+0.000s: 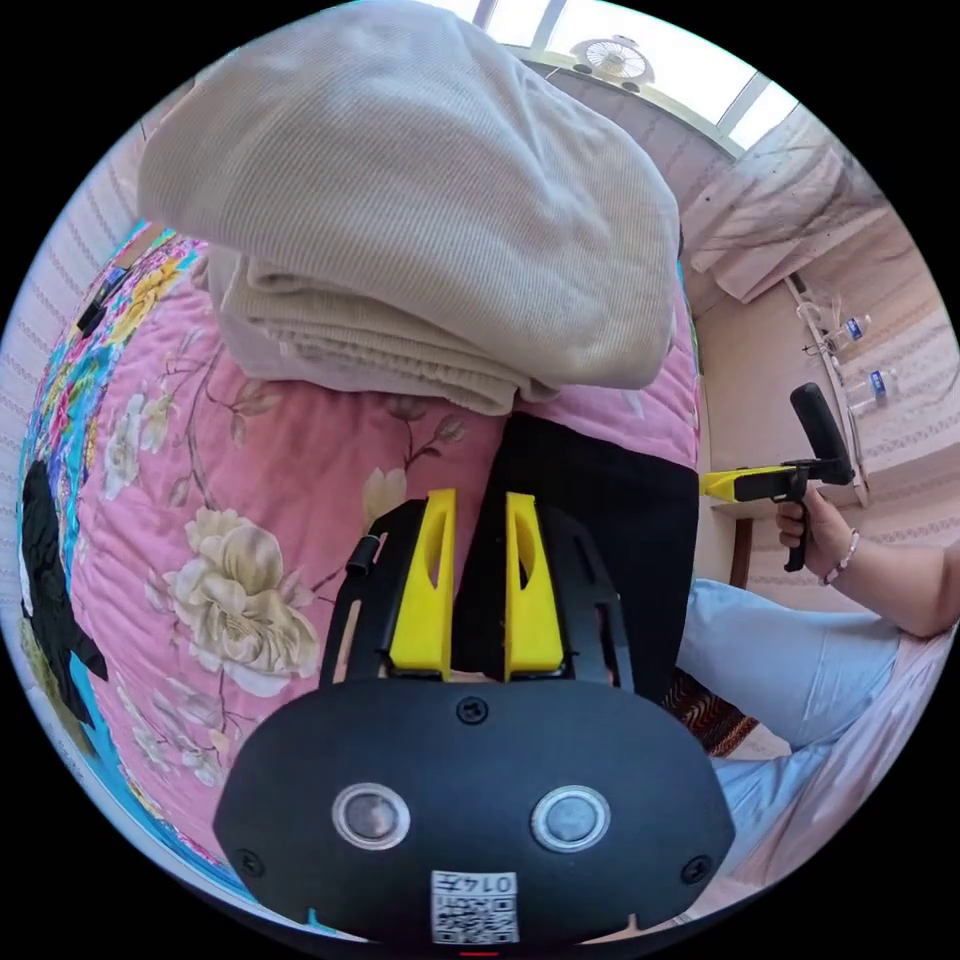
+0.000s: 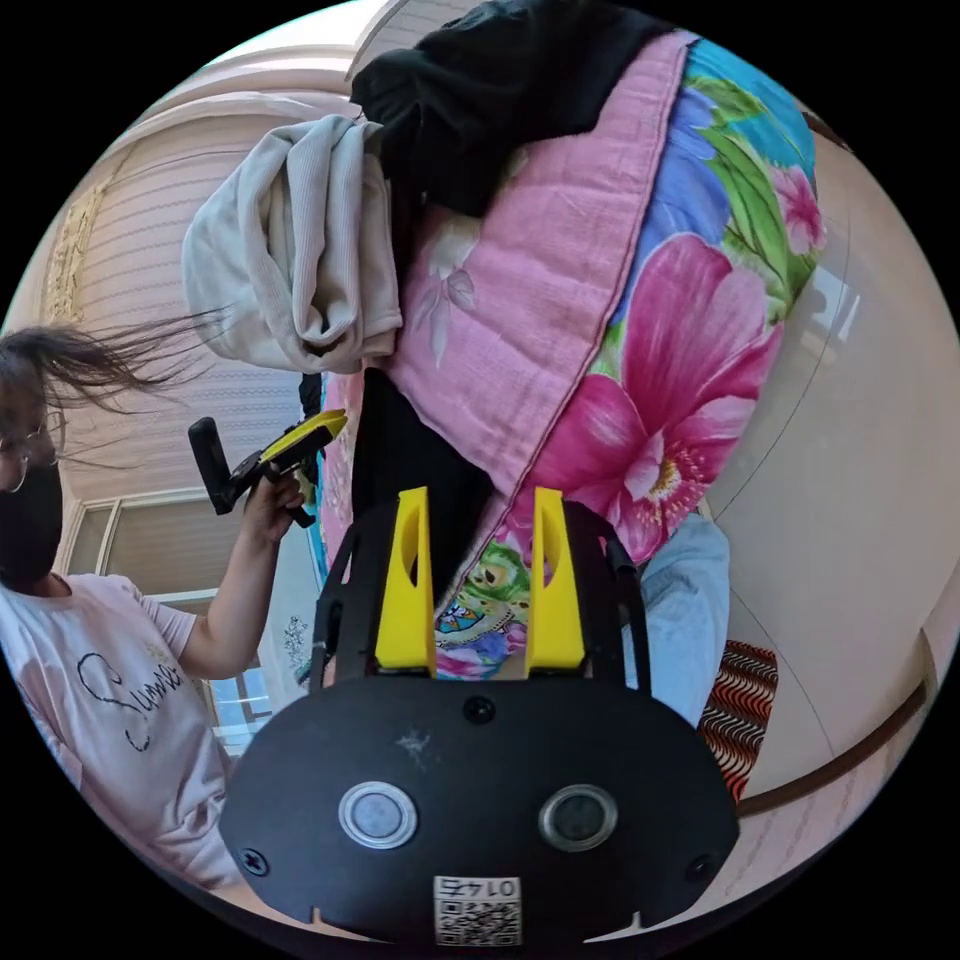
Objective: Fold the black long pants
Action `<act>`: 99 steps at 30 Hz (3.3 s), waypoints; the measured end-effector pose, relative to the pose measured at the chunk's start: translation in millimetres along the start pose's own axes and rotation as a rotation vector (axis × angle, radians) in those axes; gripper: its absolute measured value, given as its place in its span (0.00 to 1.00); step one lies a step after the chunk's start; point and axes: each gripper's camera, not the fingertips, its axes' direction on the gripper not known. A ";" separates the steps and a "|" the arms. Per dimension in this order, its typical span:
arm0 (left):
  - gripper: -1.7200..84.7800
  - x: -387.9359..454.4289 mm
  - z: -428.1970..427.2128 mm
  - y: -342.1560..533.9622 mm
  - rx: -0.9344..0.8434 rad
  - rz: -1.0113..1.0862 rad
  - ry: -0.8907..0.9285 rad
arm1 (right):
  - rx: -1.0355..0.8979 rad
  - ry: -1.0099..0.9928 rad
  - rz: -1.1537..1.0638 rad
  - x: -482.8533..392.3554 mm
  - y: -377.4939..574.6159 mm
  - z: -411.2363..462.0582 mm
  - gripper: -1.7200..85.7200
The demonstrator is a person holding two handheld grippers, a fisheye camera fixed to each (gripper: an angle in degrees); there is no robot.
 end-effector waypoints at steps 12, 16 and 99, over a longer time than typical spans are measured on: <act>0.07 27.1 35.5 0.5 -0.095 0.056 0.047 | -0.065 -0.017 -0.018 -44.9 -3.4 23.5 0.04; 0.08 22.0 32.6 13.3 -0.086 0.040 0.088 | -0.057 0.075 -0.006 -61.0 3.8 27.3 0.07; 0.01 11.3 -36.1 700.8 0.131 -0.840 0.083 | -0.934 0.453 -1.247 -652.3 155.6 878.5 0.01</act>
